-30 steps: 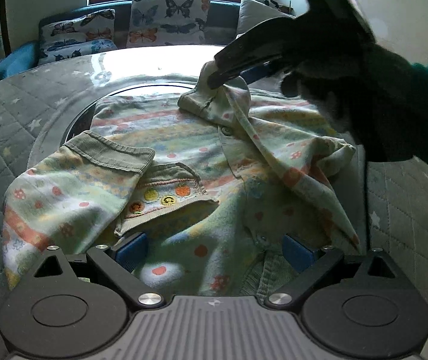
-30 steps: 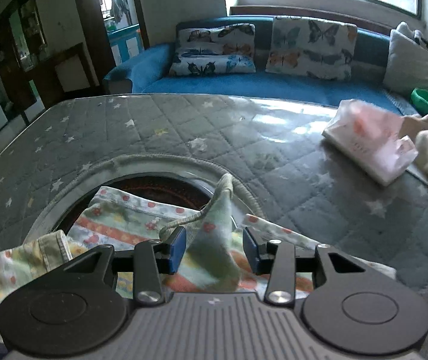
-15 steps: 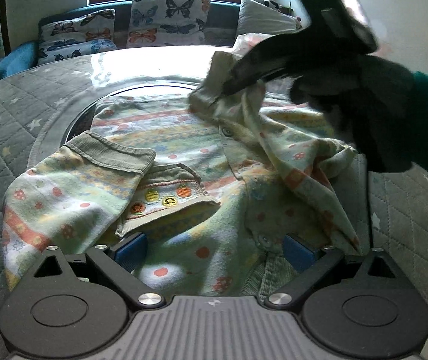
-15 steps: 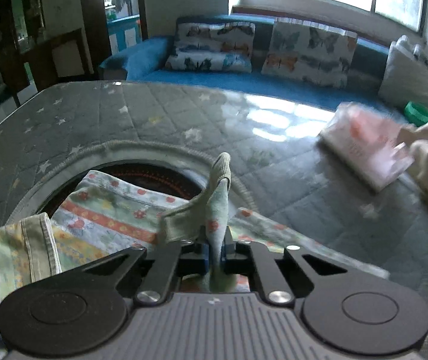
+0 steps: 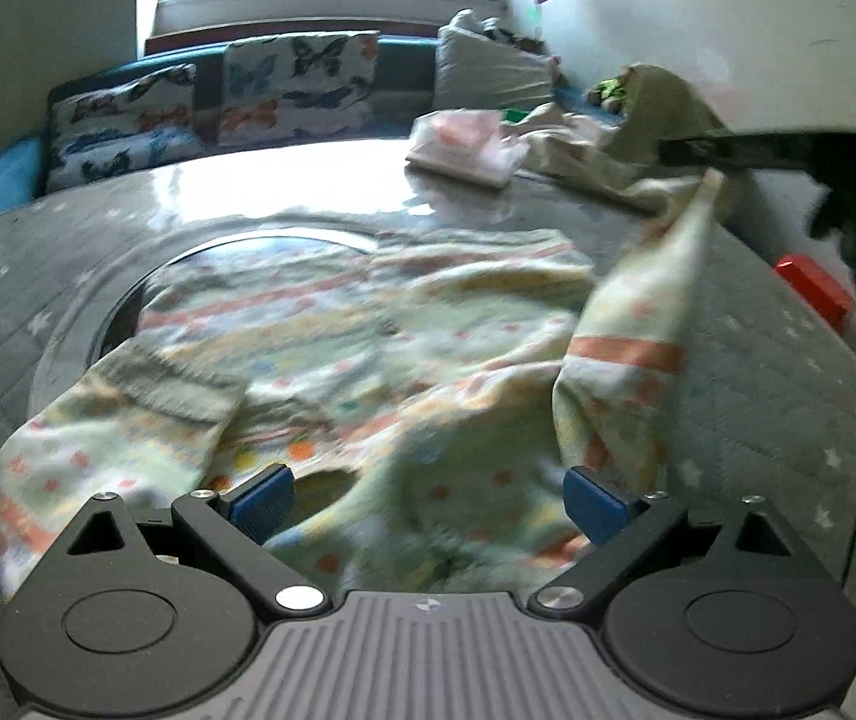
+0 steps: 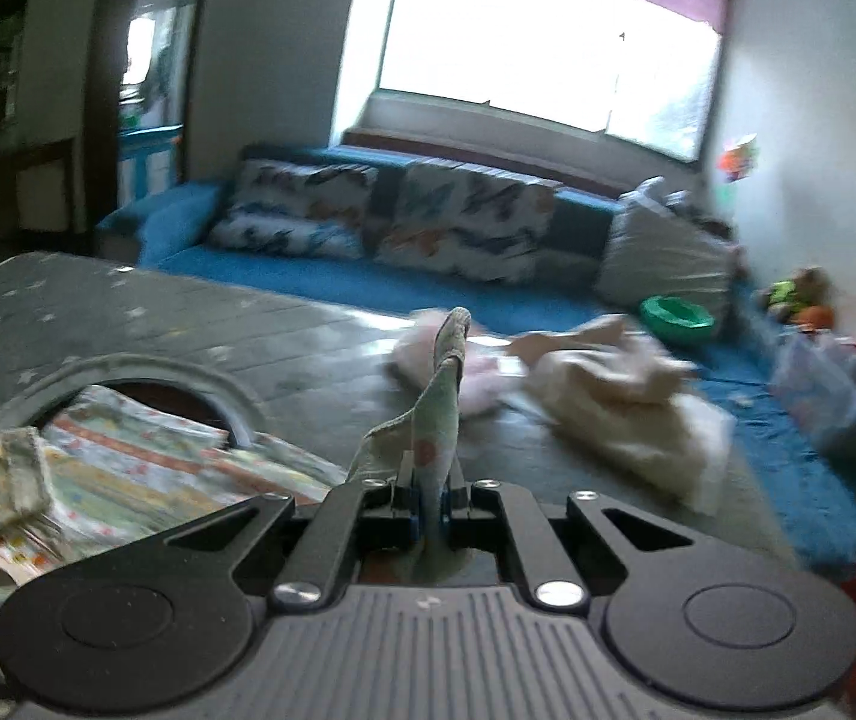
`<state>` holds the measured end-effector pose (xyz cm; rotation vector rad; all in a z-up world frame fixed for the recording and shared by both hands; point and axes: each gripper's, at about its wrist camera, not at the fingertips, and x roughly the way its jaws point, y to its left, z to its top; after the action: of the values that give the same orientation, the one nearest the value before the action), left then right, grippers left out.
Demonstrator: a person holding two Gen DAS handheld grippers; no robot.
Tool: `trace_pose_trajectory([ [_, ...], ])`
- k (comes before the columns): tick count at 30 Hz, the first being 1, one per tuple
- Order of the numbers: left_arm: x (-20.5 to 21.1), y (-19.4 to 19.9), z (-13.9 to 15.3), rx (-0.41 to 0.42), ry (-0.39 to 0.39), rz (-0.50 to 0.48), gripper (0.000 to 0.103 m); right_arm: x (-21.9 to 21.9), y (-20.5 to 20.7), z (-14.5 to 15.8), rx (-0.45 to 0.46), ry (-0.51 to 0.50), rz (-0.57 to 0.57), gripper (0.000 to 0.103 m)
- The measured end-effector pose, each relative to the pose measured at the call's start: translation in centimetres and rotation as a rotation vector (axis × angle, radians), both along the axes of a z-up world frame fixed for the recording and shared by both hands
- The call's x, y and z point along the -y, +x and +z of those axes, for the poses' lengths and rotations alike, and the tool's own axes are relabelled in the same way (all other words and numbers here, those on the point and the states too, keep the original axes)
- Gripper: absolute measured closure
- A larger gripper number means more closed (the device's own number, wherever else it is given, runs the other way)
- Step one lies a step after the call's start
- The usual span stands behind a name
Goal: Fold clothes
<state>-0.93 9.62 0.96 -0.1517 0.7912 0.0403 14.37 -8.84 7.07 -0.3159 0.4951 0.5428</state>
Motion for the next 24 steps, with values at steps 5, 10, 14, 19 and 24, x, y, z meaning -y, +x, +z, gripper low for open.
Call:
trace_pose_trajectory([
  [5,1.9,1.1,0.0,0.001,-0.014,-0.074,0.007,6.3,-2.2,0.2,0.023,0.002,-0.103,0.097],
  [10,4.1,2.0,-0.6,-0.014,-0.042,-0.19,0.01,11.1,-3.7,-2.9,-0.076,0.008,-0.214,0.092],
  [14,5.9,2.1,-1.4,-0.038,-0.054,-0.278,0.01,14.2,-4.2,-6.1,-0.172,0.001,-0.311,0.081],
  [19,7.5,1.8,-2.5,-0.075,-0.056,-0.395,0.011,16.9,-4.9,-6.9,-0.177,0.005,-0.409,0.076],
  [24,8.6,2.2,-2.3,-0.051,-0.074,-0.432,0.011,16.6,-4.9,-6.5,-0.152,0.043,-0.346,0.068],
])
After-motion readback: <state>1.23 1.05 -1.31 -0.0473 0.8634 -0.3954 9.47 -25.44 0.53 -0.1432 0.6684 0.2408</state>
